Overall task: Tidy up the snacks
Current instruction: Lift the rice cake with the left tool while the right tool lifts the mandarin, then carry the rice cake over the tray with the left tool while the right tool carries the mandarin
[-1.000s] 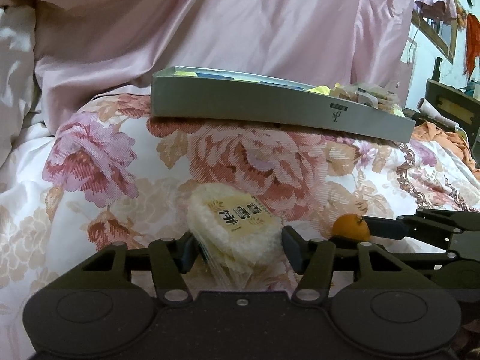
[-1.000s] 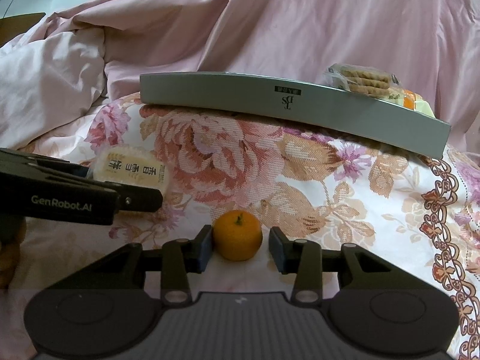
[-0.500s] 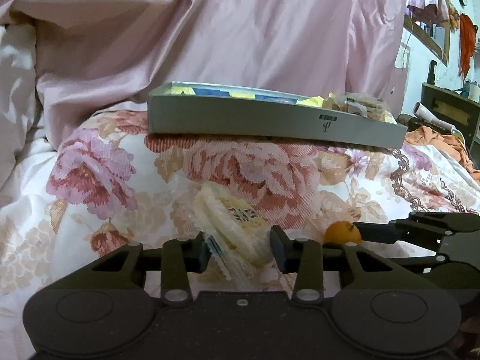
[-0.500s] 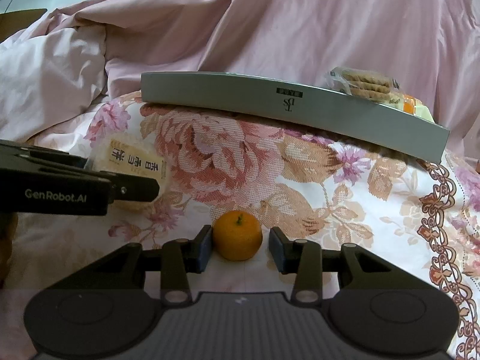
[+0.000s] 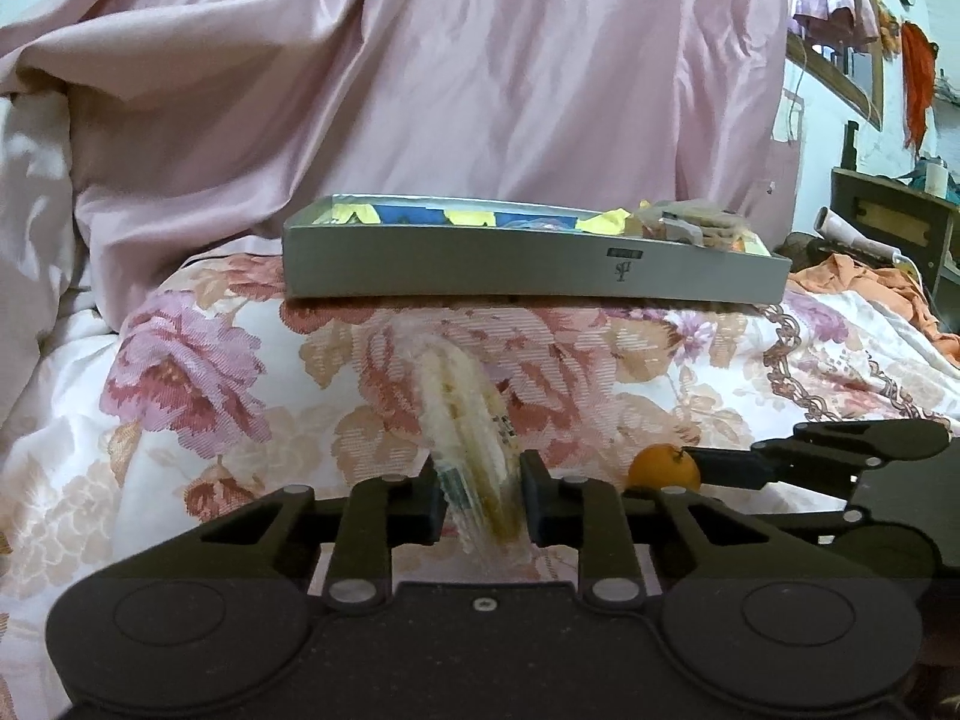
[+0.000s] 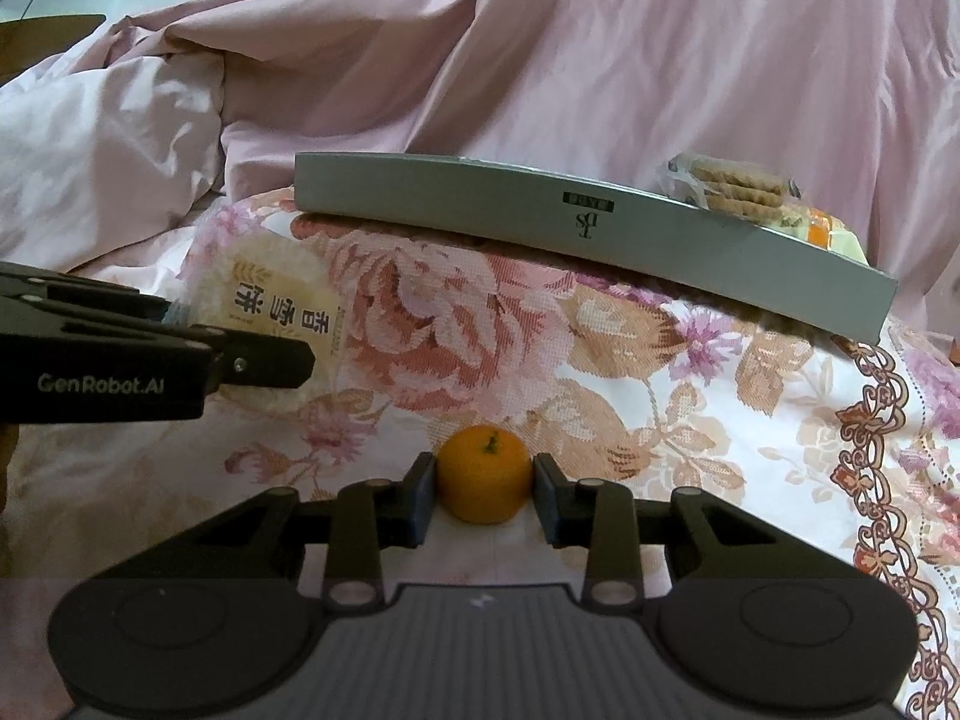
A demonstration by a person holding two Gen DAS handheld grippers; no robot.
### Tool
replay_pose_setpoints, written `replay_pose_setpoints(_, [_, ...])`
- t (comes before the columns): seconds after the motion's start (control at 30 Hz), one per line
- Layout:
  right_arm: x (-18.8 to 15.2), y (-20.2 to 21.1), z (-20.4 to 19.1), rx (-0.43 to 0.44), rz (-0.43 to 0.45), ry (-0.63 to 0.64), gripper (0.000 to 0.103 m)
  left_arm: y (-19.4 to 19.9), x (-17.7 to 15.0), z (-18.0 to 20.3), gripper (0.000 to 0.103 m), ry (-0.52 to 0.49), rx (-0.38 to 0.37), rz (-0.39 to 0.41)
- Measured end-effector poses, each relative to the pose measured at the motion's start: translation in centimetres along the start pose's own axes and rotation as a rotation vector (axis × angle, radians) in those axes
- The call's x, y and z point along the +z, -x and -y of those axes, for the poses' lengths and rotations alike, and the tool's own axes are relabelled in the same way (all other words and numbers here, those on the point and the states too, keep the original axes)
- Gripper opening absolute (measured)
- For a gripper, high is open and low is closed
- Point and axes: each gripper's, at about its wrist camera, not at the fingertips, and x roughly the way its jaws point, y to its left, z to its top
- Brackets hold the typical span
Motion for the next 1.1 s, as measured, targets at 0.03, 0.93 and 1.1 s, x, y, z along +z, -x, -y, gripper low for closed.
replay_pose_setpoints(0.03, [0.0,0.1,0.0,-0.001,0.004,0.001,0.038,0.1,0.0,0.1,0.024,-0.003,-0.001,0.0])
replay_pose_setpoints(0.93, [3.3,5.5,2.5,-0.041,0.177,-0.111,0.038,4.2,5.0,2.7,0.021,0.043,-0.005,0.065])
replay_pose_setpoints(1.1, [4.4,5.7,4.2,-0.081,0.213,-0.133,0.038,2.9,7.7,2.0,0.021,0.077,0.0,0.078])
